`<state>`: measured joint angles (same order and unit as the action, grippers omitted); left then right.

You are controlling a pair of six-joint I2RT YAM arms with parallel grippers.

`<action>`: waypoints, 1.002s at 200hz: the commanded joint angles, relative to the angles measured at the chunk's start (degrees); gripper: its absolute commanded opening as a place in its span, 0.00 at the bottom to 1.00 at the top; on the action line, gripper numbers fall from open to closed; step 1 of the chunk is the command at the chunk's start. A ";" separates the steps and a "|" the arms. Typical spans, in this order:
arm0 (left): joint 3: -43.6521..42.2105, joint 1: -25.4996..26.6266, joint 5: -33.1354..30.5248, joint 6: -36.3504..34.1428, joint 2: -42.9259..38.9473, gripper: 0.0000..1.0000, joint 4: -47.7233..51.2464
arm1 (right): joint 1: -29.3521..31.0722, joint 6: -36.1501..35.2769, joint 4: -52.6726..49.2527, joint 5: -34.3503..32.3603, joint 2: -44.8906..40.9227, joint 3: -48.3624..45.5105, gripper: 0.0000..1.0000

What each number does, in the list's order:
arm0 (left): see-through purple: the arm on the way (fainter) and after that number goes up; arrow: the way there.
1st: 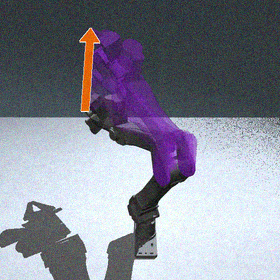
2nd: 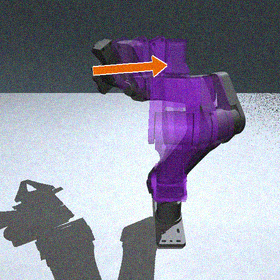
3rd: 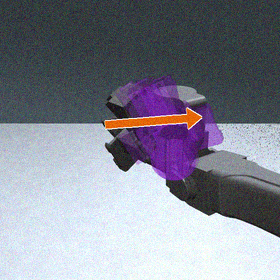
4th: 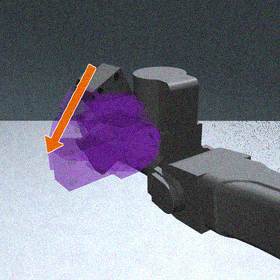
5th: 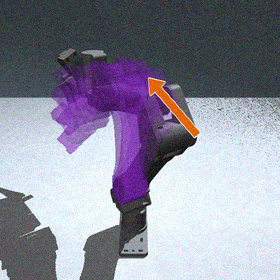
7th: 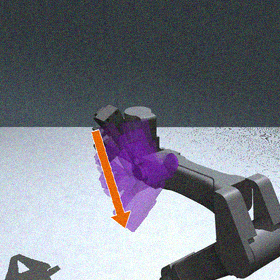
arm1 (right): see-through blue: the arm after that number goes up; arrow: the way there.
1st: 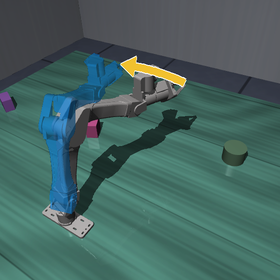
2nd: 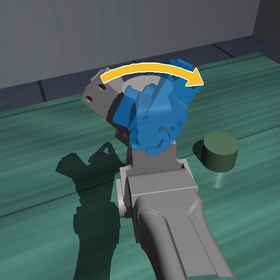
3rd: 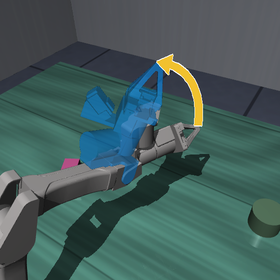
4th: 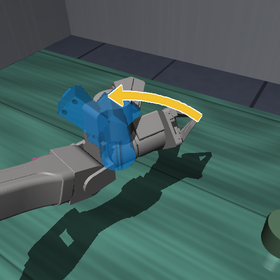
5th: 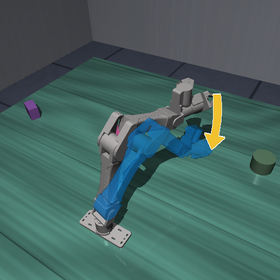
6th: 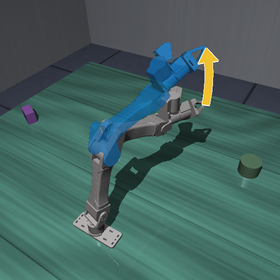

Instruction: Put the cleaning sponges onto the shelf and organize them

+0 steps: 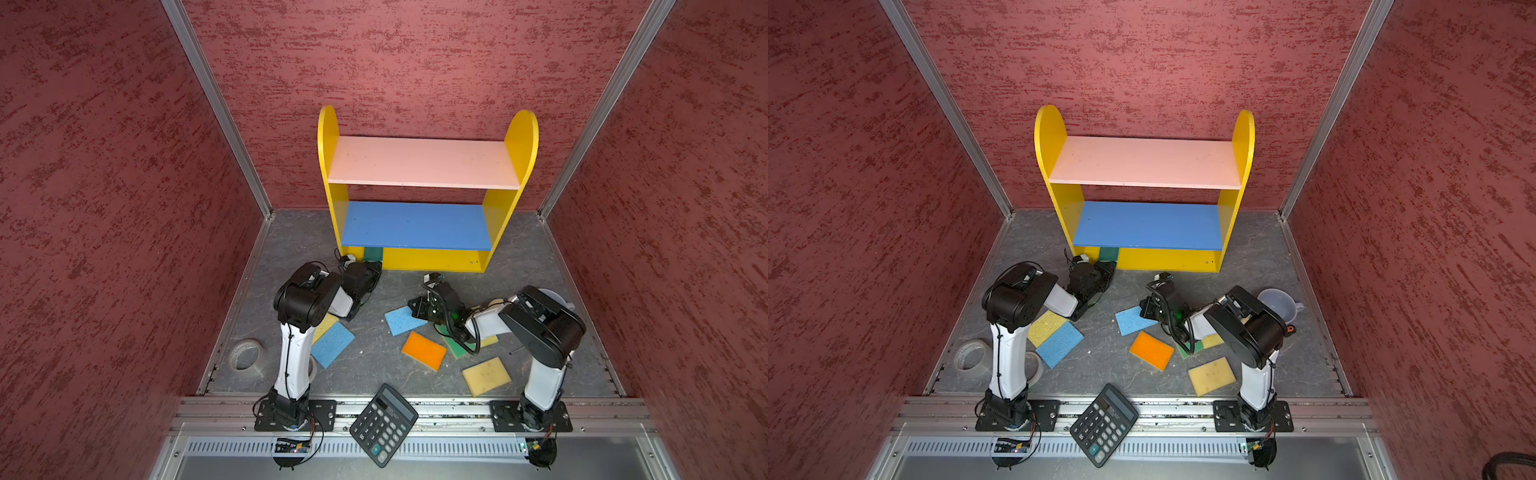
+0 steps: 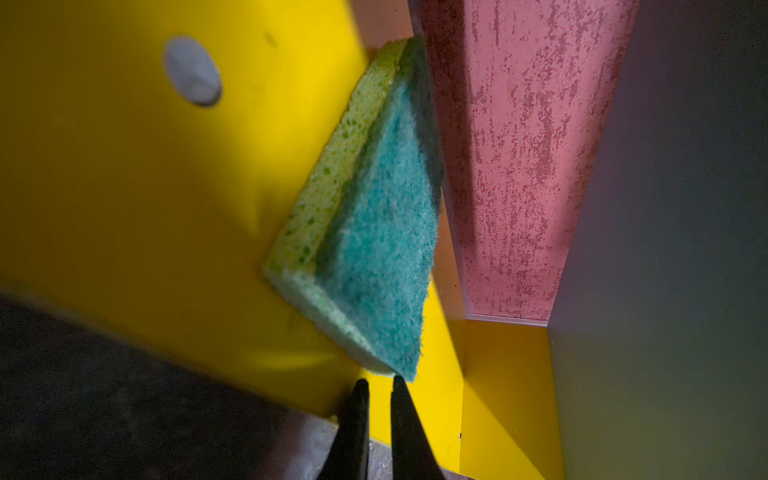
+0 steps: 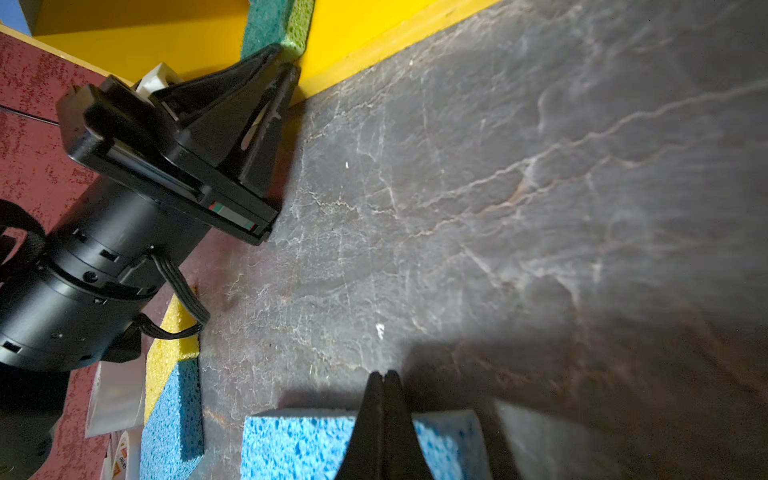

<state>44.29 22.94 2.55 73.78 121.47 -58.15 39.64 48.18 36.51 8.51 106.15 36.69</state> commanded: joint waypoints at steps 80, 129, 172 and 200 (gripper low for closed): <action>-9.72 -0.80 4.65 -6.33 -31.18 0.17 31.31 | -0.26 -2.78 -17.45 -3.76 -21.65 -0.88 0.04; -3.90 -5.45 -0.57 -20.70 -51.17 0.26 66.59 | 1.25 -3.89 -35.45 -8.48 -27.35 2.00 0.24; -3.21 -8.96 1.75 -26.73 -56.98 0.46 74.05 | 8.30 -6.00 -46.40 -10.97 -24.01 7.39 0.28; -3.86 -8.67 1.53 -28.40 -57.43 0.43 73.87 | 11.13 -3.50 -44.49 -10.47 -20.10 7.39 0.12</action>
<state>41.04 14.15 4.05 49.98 64.82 11.68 48.97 43.27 -4.89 -0.30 82.85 43.24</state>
